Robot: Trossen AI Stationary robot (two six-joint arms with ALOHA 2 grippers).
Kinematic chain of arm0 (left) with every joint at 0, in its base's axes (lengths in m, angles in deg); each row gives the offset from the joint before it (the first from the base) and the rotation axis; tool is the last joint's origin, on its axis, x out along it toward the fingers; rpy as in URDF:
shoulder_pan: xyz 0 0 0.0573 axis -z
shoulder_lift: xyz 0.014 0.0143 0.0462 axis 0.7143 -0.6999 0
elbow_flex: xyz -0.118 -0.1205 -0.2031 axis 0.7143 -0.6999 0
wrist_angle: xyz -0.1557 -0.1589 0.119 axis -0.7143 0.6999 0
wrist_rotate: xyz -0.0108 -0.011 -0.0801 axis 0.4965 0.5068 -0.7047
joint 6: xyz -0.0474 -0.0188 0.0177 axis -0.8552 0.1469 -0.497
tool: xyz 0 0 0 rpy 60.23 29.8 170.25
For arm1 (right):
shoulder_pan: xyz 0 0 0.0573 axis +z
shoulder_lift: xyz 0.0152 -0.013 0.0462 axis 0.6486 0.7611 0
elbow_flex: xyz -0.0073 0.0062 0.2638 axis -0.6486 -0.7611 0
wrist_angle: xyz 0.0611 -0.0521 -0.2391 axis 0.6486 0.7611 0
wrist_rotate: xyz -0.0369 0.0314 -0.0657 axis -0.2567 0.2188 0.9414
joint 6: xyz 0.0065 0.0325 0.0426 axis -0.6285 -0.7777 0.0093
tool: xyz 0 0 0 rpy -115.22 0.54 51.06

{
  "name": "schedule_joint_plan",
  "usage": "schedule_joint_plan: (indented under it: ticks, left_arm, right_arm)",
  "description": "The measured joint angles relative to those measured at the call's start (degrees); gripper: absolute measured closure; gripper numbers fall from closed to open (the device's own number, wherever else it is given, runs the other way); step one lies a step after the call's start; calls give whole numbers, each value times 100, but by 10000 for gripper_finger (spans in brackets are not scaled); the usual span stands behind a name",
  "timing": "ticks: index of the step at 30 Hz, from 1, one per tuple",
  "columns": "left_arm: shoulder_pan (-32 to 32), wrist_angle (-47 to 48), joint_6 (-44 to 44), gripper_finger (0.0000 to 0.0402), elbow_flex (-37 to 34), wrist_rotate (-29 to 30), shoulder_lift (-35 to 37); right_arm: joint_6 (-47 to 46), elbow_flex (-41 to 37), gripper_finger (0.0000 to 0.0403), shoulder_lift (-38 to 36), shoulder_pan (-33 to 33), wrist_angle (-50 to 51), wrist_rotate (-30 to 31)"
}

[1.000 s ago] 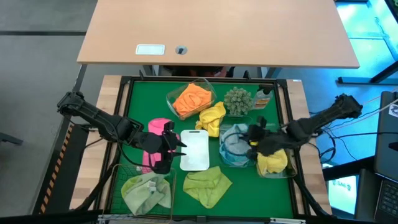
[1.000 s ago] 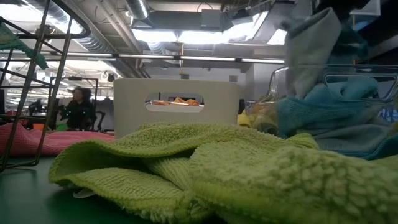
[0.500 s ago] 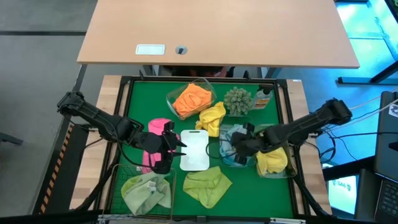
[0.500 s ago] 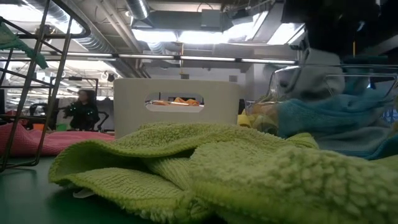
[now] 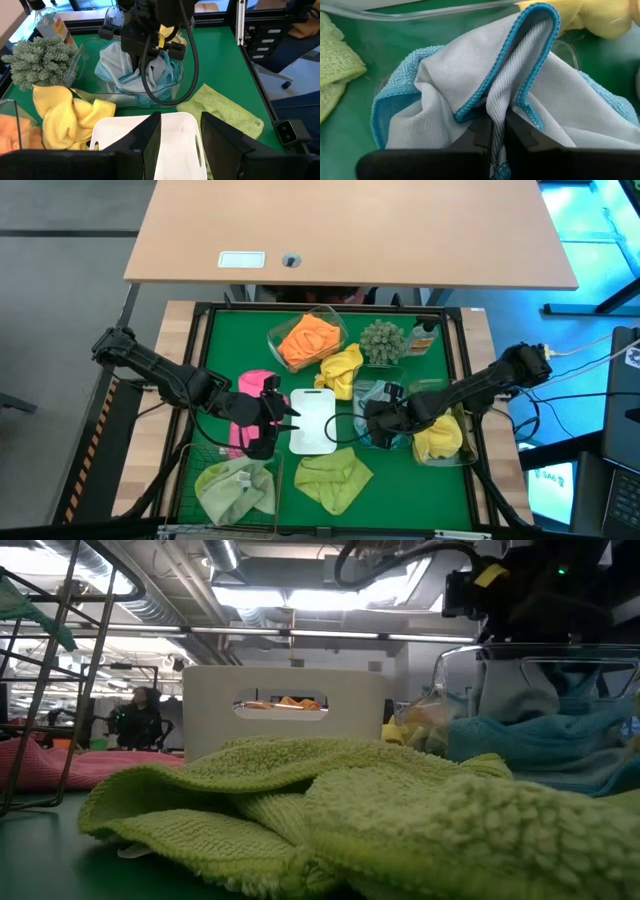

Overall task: Sort microfiber towel by color & place in baskets
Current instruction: Put the light blue microfiber towel into the middle transparent bin

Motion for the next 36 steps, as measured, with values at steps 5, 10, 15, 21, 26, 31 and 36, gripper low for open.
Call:
schedule_joint_plan:
  ticks: [5, 10, 15, 21, 26, 31, 36]
  left_arm:
    - [0, 0, 0, 269, 0, 0, 0]
    - [0, 0, 0, 269, 0, 0, 0]
    - [0, 0, -3, 269, 0, 0, 0]
    - [0, 0, -7, 269, 0, 0, 0]
    - [0, 0, -25, 269, 0, 0, 0]
    - [0, 0, -24, 269, 0, 31, 0]
    - [0, 82, -48, 269, 0, 37, 2]
  right_arm:
    - [0, 2, 379, -2, 2, 2, -2]
    - [0, 2, 370, -2, 2, 3, -4]
    - [1, 2, 308, -2, 2, 1, -188]
    - [2, 2, 220, -2, 0, 4, -645]
    - [4, 4, 186, -2, 0, 19, -905]
    - [2, 52, 181, -127, 0, 76, -896]
    - [2, 410, 180, -240, 1, 337, -891]
